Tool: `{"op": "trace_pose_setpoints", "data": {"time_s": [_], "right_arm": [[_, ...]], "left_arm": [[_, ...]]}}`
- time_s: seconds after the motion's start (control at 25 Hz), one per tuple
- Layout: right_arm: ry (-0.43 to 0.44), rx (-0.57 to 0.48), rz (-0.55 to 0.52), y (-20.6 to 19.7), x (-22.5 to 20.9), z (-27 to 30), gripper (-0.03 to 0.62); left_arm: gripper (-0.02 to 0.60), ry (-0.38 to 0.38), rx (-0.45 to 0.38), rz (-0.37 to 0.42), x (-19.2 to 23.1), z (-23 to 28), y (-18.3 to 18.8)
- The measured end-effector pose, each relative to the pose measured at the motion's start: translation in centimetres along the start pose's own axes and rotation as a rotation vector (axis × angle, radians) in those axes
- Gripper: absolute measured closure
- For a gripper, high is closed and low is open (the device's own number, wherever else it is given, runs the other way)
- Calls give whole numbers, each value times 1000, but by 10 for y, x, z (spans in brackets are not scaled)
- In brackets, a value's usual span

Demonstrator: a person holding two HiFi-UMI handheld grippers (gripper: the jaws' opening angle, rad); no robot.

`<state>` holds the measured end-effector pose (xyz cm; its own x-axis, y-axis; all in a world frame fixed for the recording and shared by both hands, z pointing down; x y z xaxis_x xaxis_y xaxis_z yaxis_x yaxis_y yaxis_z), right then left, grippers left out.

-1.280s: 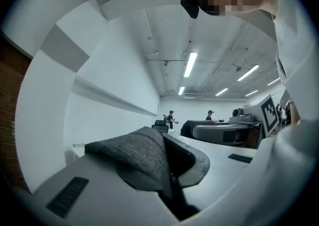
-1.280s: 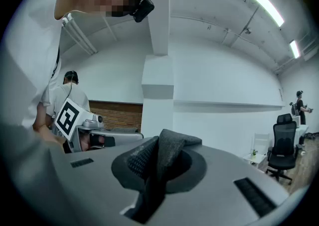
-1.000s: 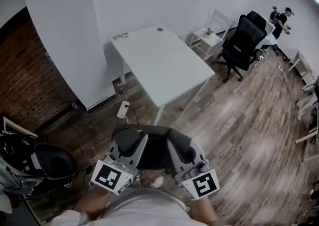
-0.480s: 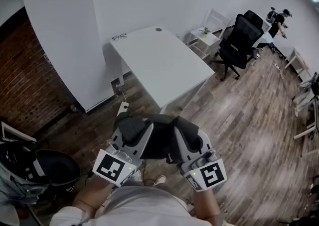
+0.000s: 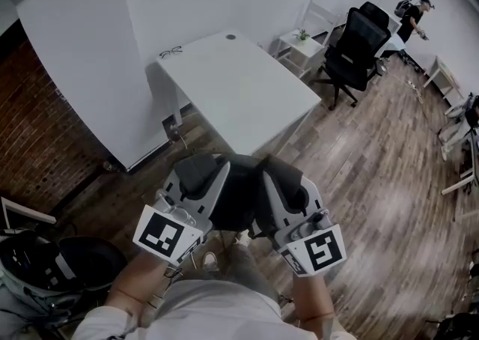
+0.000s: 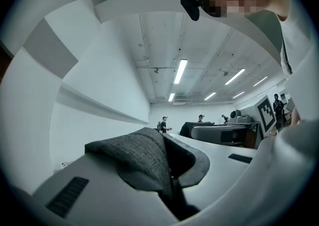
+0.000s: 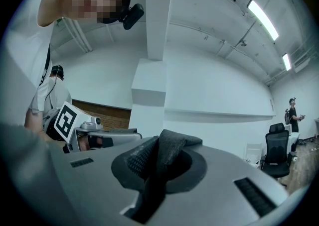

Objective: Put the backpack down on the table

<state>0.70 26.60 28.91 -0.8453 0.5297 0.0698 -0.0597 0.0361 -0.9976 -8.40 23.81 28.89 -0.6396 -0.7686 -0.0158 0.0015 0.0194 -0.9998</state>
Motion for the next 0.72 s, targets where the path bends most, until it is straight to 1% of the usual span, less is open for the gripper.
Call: {"op": "trace_pose_setpoints", "data": {"time_s": [0.32,0.52,0.72], "right_arm": [[70,7,0,-7,-42,42,539],[145,4,-7,-7,-87,67,539],[224,-8,-2,-10,-133,76,539]], "left_arm": [[546,51,13,-23,34,44,-4],[546,103,10,-29,52,89,-2],[546,166,5,-43,57,134,-2]]}}
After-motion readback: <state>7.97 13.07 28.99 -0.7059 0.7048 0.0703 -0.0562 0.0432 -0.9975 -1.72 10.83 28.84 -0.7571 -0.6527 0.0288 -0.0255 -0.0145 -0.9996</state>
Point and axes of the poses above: the fingertips, and each gripper's own axes: z forward along the fingers, x to its left, y out of its top, the point moved 2 cm from there along -z, backward along the fingers, and after that the axes turned 6 degrees about x, right-handed, at the moved point
